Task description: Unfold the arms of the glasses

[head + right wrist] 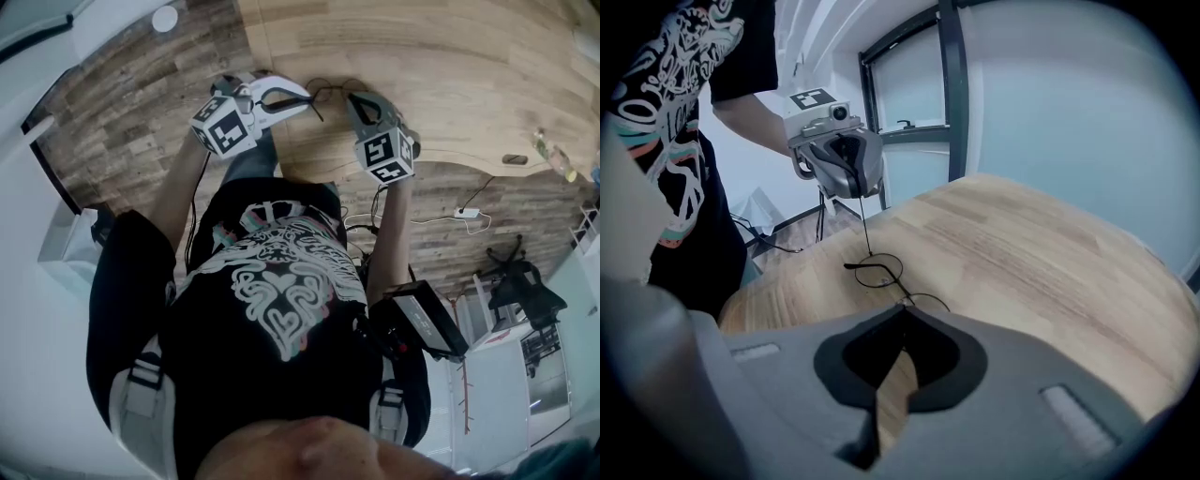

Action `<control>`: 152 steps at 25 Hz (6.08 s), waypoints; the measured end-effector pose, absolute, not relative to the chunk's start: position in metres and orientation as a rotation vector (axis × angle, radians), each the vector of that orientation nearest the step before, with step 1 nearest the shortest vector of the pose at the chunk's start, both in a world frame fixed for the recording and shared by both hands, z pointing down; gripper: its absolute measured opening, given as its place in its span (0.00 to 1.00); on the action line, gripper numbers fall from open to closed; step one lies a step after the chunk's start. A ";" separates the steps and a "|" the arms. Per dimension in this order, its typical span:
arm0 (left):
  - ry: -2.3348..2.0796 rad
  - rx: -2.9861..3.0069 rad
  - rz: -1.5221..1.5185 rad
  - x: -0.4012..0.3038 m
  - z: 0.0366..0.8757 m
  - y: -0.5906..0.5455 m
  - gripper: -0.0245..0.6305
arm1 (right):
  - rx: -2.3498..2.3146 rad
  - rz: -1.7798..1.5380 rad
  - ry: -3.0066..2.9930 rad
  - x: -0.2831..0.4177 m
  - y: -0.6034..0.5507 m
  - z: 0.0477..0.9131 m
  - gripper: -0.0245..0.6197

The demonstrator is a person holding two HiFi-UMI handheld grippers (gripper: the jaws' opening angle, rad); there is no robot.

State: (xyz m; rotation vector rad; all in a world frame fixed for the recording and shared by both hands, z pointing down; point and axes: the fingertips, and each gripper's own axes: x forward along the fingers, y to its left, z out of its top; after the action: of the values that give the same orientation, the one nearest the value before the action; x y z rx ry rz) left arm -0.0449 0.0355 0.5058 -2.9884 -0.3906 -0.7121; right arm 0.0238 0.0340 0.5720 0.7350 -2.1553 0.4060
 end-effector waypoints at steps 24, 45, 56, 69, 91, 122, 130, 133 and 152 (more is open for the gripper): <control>-0.414 -2.961 -0.717 -0.041 0.504 0.036 0.04 | 0.337 0.109 -2.020 -0.015 0.029 0.581 0.12; -0.390 -2.967 -0.723 -0.044 0.504 0.028 0.04 | 0.438 0.146 -2.069 -0.016 0.023 0.567 0.04; -0.397 -2.964 -0.729 -0.043 0.505 0.030 0.04 | 0.633 0.106 -2.161 0.000 0.029 0.537 0.04; -0.405 -2.954 -0.756 -0.040 0.506 0.033 0.04 | 0.860 0.144 -2.342 0.021 0.040 0.498 0.04; -0.372 -3.225 -0.710 -0.028 0.499 0.012 0.04 | 1.243 0.882 -2.702 0.063 0.043 0.487 0.04; -0.216 -4.385 -0.670 -0.030 0.540 -0.007 0.04 | 1.355 1.628 -2.767 0.088 0.044 0.511 0.04; -0.260 -4.383 -0.637 -0.030 0.541 -0.006 0.04 | 1.403 1.555 -2.763 0.090 0.044 0.510 0.04; -0.267 -4.380 -0.639 -0.029 0.540 -0.005 0.04 | 1.416 1.536 -2.754 0.091 0.045 0.512 0.04; -0.311 -4.360 -0.678 -0.025 0.538 -0.003 0.04 | 1.419 1.514 -2.739 0.092 0.045 0.513 0.04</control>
State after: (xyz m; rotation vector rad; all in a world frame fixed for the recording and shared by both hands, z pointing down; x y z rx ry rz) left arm -0.0253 -0.0033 0.5377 -4.3597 -0.3111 -0.6781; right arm 0.0922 0.0455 0.5131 1.4192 -2.7391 1.5140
